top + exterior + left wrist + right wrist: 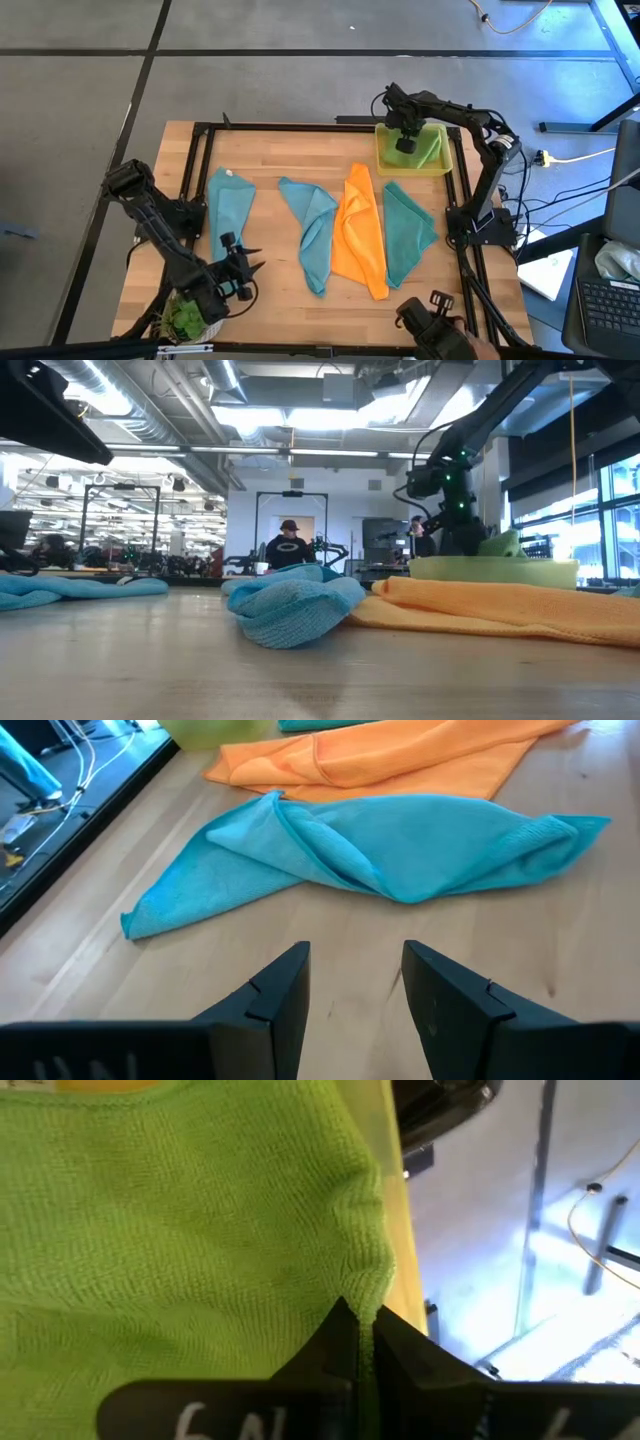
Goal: Fold microfiber towels
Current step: Put the folded green microfiber cloth into the yellow bin, then fold the middle blue microfiber cloth
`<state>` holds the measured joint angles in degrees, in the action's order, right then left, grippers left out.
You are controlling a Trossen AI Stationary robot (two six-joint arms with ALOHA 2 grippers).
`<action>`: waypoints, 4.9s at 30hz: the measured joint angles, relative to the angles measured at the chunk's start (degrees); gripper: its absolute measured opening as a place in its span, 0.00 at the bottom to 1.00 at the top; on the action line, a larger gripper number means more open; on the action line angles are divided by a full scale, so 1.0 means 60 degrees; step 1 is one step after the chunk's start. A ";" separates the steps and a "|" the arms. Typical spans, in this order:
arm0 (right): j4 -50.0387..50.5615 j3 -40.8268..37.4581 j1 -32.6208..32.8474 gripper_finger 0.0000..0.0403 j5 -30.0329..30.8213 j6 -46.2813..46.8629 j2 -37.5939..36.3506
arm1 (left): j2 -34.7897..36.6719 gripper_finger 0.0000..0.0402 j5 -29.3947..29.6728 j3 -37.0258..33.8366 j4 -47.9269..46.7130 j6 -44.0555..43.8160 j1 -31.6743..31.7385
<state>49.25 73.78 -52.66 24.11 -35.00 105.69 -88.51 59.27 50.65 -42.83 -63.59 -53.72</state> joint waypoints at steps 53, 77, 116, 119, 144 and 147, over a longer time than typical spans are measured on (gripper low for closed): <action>-0.1735 -0.0707 0.8794 0.40 -0.3138 0.5435 -0.1282 | 0.0004 0.38 -0.0534 0.0000 0.1008 0.1137 0.2081; -0.8391 -0.3730 0.7619 0.40 -0.3520 0.7093 -0.1220 | 0.0193 0.38 -0.3693 -0.0004 0.2699 0.7996 0.6662; -0.8838 -0.3387 0.5084 0.40 -0.8956 1.1324 0.0594 | 0.0663 0.38 -0.5284 0.0459 0.3612 1.2864 0.9485; -0.8841 -0.3299 0.5067 0.40 -0.9061 1.1311 0.0594 | 0.0663 0.38 -0.5286 0.0459 0.3573 1.2691 0.9366; -0.9496 -0.3180 0.5296 0.36 -0.9235 1.1318 0.0900 | 0.0656 0.38 -0.5153 0.0459 0.3216 1.1941 0.8688; -0.9506 -0.3180 0.5377 0.29 -0.9254 1.1219 0.0900 | 0.0652 0.38 -0.5133 0.0459 0.3195 1.1945 0.8699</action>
<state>-7.78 54.70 -20.40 -31.42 32.31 111.09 -84.60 28.47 53.41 -23.66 8.08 -1.52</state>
